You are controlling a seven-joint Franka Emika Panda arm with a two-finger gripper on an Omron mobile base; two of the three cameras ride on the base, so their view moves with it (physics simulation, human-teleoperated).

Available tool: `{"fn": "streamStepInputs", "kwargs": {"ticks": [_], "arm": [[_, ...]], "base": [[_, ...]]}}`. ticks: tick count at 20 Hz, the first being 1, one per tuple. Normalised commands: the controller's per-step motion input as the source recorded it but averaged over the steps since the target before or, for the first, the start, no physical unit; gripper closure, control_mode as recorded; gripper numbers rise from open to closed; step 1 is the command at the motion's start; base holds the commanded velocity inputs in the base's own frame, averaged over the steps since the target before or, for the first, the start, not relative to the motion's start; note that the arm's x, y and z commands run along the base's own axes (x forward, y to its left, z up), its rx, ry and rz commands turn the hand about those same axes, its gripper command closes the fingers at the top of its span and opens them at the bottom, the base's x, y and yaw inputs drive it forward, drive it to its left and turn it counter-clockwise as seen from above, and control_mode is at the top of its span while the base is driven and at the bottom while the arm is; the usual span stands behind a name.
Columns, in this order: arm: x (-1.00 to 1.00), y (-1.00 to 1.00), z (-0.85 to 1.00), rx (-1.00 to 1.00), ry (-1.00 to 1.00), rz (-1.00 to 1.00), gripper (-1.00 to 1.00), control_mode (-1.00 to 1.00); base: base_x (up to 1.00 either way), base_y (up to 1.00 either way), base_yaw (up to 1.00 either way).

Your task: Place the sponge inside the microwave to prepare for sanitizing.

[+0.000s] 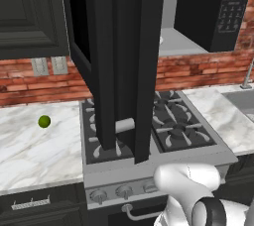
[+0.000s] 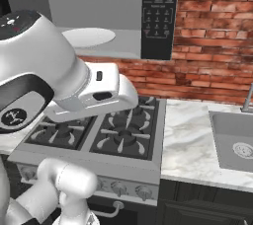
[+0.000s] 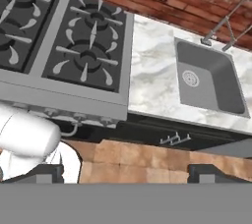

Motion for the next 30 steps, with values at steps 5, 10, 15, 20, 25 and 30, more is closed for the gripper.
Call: {"fn": "streamStepInputs", "kwargs": {"ticks": [5,10,15,20,25,30], "arm": [[0.88,0.01,0.0,0.0,0.12,0.0,-1.0,-1.0],[0.71,0.09,0.0,0.0,0.29,-0.02,-1.0,-1.0],[0.57,0.26,-0.04,0.03,0.14,-0.07,-1.0,-1.0],[0.33,0.28,-0.17,0.15,0.0,-0.09,-1.0,-1.0],[0.11,0.21,-0.32,0.24,-0.01,-0.03,-1.0,-1.0],[0.11,0.23,-0.26,0.13,0.0,-0.02,-1.0,-1.0]], "base": [[0.0,0.0,0.0],[0.0,0.0,0.0],[0.0,0.0,0.0],[0.0,0.0,0.0],[0.0,0.0,0.0],[0.0,0.0,0.0]]}}
